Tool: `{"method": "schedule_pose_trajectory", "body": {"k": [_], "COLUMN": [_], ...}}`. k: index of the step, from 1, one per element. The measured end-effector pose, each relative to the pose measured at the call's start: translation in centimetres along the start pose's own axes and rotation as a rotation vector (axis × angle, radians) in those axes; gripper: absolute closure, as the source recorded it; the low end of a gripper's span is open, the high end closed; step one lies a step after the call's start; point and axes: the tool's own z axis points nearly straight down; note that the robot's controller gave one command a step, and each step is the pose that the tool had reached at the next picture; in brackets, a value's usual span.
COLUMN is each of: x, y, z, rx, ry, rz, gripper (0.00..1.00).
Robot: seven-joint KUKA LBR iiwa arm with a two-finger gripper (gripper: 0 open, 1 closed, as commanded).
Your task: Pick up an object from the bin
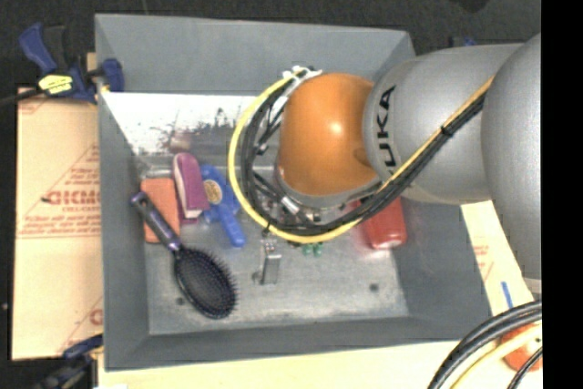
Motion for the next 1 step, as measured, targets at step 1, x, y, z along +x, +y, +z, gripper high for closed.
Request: {"method": "schedule_pose_trajectory", "body": {"k": [1], "x": [-0.18], "y": [-0.07], "z": [-0.47], "rx": [-0.001], "ry": [-0.008], "rz": [0.005], "gripper": [0.0]}}
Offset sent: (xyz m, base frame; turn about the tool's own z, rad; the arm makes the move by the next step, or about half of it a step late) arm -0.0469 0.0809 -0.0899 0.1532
